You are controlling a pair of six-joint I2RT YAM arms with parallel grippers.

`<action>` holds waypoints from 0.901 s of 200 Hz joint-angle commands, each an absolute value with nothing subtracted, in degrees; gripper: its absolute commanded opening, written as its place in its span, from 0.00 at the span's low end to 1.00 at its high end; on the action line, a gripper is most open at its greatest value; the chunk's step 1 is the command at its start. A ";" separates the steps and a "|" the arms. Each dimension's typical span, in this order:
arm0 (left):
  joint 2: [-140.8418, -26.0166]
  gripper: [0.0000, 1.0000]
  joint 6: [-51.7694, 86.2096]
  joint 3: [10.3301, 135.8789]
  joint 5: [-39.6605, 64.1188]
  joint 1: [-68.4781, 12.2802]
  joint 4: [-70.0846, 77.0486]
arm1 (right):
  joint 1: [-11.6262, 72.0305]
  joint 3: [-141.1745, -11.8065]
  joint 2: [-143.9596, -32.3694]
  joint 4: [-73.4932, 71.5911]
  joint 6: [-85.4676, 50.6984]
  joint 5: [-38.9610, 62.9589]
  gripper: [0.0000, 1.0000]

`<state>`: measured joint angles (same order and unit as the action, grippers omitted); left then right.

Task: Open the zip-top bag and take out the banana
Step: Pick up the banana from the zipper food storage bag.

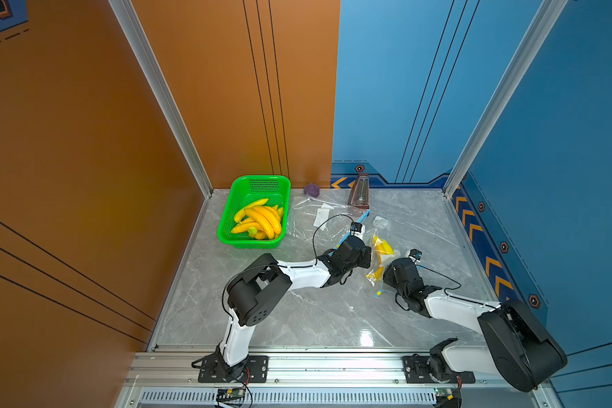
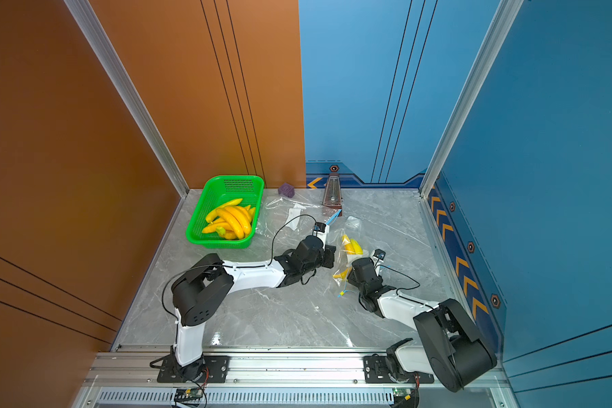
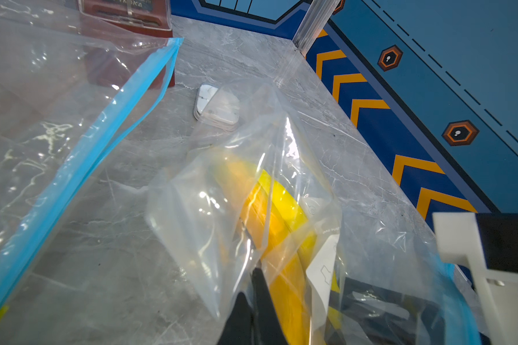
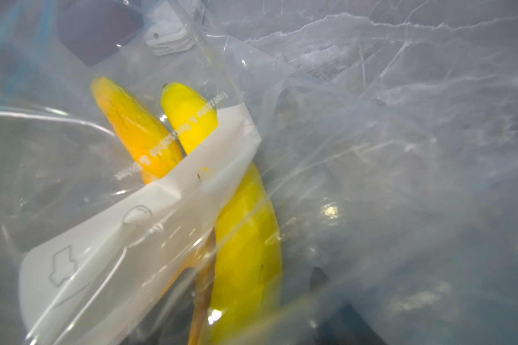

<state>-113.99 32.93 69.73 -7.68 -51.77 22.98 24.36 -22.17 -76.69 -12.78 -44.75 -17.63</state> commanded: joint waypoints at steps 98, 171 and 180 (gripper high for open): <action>-109.63 0.00 32.86 64.81 -10.22 -48.56 23.91 | 26.67 -30.33 -86.65 -5.94 -44.83 -18.33 0.39; -108.06 0.00 27.11 61.97 -13.71 -44.88 23.91 | 28.10 -28.82 -71.09 1.79 -45.17 -18.44 0.28; -107.97 0.00 26.79 61.88 -14.22 -44.67 23.91 | 28.43 -28.72 -70.54 2.79 -45.34 -17.73 0.28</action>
<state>-110.21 29.74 62.81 -11.44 -45.52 23.59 27.40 -30.02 -72.69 -2.42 -44.86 -18.22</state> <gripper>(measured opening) 0.048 0.359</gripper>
